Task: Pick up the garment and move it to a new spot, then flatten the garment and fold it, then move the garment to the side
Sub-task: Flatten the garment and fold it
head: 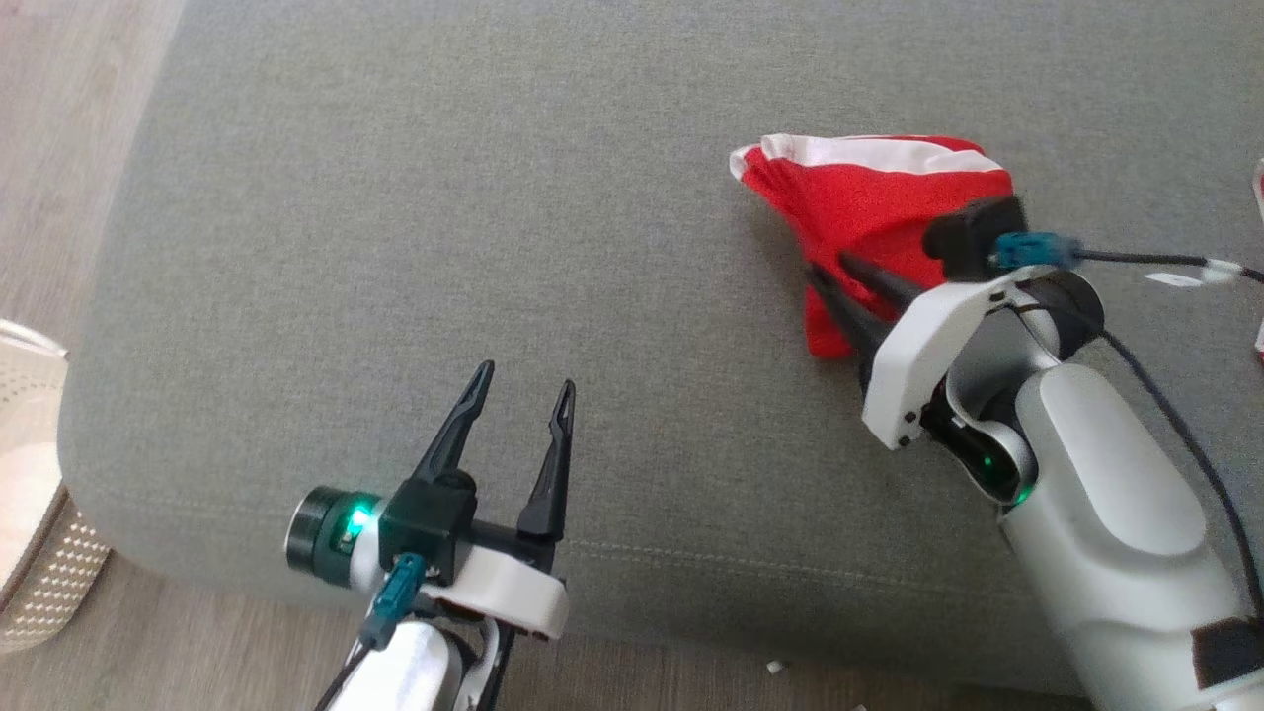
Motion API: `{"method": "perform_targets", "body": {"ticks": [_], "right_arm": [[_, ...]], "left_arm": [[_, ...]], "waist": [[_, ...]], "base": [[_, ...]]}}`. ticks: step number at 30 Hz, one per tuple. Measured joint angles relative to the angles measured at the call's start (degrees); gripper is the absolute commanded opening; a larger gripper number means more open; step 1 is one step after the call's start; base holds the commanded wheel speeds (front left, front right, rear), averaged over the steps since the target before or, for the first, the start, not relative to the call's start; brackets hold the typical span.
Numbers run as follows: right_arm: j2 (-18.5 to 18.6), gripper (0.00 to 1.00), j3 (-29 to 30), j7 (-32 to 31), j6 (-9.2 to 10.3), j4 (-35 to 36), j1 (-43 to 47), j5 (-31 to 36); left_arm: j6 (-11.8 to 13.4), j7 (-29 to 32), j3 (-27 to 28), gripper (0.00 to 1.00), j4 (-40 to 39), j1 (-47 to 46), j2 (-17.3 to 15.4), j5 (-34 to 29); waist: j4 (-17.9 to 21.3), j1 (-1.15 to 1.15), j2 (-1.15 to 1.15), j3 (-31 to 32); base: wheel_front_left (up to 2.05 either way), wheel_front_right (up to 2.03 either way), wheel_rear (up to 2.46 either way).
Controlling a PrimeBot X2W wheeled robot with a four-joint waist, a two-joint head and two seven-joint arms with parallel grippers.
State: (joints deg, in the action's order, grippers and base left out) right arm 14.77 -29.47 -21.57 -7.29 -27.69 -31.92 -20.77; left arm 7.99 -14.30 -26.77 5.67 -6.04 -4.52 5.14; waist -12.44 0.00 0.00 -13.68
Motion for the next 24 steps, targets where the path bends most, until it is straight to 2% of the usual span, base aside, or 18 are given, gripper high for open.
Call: {"method": "perform_targets", "body": {"ticks": [6, 11, 13, 17, 20, 24], "right_arm": [[-2.1, 1.00, 5.5, 7.0, 0.00, 8.8, 2.3, -4.3], [0.6, 1.00, 14.8, 12.8, 0.00, 14.4, 5.3, -3.2], [1.6, 1.00, 16.8, 15.9, 0.00, 15.8, 7.8, -3.5], [2.1, 1.00, 18.9, 24.0, 0.01, 15.7, 14.1, -3.4], [2.1, 1.00, 19.2, 31.0, 0.01, 13.8, 18.5, -0.1], [-0.2, 1.00, 19.9, 35.1, 0.01, 10.4, 23.6, 3.5]], "left_arm": [[0.0, 0.0, 0.9, 1.00, 0.2, 0.2, 0.3, 0.0], [0.0, 0.0, 1.9, 1.00, 0.0, 1.5, 0.3, -0.4], [0.1, 0.0, 2.7, 1.00, -1.0, 2.4, 0.4, -0.4], [1.3, 0.0, 5.3, 1.00, -4.0, 4.1, 0.7, 0.0], [1.9, 0.0, 6.6, 1.00, -5.4, 6.5, 0.9, 1.1], [2.2, 0.0, 7.3, 1.00, -5.7, 10.5, 0.9, 1.1]], "waist": [[0.9, 0.00, 0.00, 0.8], [2.3, 0.00, 0.00, 2.2], [2.8, 0.00, 0.00, 3.0], [4.2, 0.00, 0.00, 4.7], [5.0, 0.00, 0.00, 6.3], [5.9, 0.00, 0.00, 8.6]], "base": [[0.00, 0.00, 0.00], [0.00, 0.00, 0.00], [0.00, 0.00, 0.00], [0.00, 0.00, 0.00], [0.00, 0.00, 0.00], [0.00, 0.00, 0.00]]}}
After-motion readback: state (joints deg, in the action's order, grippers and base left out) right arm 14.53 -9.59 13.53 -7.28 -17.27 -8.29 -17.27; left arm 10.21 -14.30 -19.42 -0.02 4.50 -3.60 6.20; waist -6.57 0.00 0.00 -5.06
